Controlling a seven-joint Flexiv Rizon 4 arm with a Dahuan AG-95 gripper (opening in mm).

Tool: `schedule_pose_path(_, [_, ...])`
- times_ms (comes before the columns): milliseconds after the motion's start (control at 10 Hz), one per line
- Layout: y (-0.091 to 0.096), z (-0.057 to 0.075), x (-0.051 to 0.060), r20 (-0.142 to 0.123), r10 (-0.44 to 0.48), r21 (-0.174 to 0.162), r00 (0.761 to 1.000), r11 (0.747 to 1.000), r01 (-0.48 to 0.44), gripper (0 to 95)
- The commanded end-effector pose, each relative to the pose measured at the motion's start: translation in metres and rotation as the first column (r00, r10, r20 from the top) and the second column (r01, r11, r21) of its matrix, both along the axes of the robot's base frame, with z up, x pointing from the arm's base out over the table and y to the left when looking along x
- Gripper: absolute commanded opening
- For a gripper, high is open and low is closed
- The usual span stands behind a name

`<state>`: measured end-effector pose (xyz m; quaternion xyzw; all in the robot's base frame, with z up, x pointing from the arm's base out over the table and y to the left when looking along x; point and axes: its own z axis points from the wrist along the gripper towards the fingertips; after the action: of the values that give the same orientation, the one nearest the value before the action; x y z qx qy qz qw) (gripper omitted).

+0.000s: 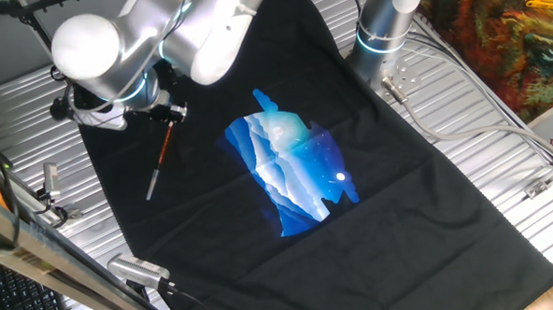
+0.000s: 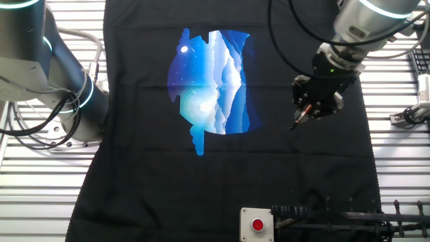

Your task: Place the brush on the pen rack

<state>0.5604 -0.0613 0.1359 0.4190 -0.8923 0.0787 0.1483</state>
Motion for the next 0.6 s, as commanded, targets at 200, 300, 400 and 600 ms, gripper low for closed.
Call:
schedule_pose_path(200, [0.0016,0.0056,-0.0099,-0.002,0.021,-0.010,1.000,1.000,-0.021,0.0])
schedule_pose_path(300, [0.0063,0.0091,-0.0140,-0.002,0.026,-0.026,1.000,0.999,-0.026,0.0])
schedule_pose_path(400, [0.0075,0.0101,-0.0146,-0.003,0.029,-0.028,1.000,0.999,-0.029,0.0])
schedule_pose_path(600, [0.0078,0.0103,-0.0148,0.007,0.036,-0.028,0.999,0.999,-0.036,0.0])
